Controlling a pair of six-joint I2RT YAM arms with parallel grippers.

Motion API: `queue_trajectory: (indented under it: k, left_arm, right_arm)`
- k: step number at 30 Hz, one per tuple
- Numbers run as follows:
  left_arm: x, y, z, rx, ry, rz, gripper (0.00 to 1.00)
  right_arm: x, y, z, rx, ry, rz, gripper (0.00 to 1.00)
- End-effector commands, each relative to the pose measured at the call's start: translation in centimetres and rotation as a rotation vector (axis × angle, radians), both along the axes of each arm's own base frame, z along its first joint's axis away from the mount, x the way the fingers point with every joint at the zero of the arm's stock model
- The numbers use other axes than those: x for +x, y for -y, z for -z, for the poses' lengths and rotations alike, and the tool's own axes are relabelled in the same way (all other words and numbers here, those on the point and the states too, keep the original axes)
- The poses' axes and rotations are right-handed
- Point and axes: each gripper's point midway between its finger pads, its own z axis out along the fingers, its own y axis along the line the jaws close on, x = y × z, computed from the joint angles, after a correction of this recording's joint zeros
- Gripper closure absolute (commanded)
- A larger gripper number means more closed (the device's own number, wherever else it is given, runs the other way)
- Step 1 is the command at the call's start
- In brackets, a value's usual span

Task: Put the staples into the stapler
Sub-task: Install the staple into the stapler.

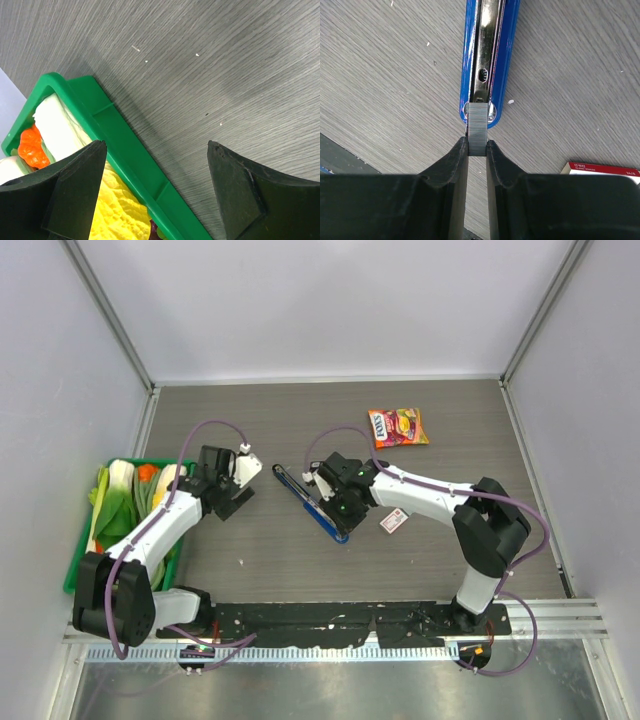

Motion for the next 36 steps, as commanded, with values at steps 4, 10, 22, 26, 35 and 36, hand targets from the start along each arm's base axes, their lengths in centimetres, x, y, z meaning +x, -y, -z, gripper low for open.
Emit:
queue_trajectory:
  k: [4, 10, 22, 26, 35, 36]
  left_arm:
    - [0.3, 0.5, -0.1, -0.031, 0.023, 0.000, 0.14]
    - [0.3, 0.6, -0.1, -0.036, 0.022, 0.000, 0.14]
    - [0.4, 0.7, -0.1, -0.041, 0.024, 0.003, 0.14]
    - [0.4, 0.7, -0.1, -0.041, 0.024, 0.003, 0.14]
    - [0.3, 0.7, 0.0, -0.044, 0.023, 0.004, 0.14]
    - [0.3, 0.7, -0.1, -0.044, 0.023, 0.004, 0.14]
  right_arm:
    - [1.3, -0.6, -1.4, 0.003, 0.072, -0.005, 0.80]
    - [1.5, -0.7, -1.4, 0.003, 0.079, -0.005, 0.80]
    - [1.6, -1.3, -1.3, -0.005, 0.083, -0.017, 0.71]
    - [1.6, -1.3, -1.2, -0.009, 0.082, -0.019, 0.71]
    - [1.2, -2.1, -2.3, 0.033, 0.079, -0.037, 0.66]
    - [1.4, -2.0, -2.7, 0.039, 0.086, -0.033, 0.63]
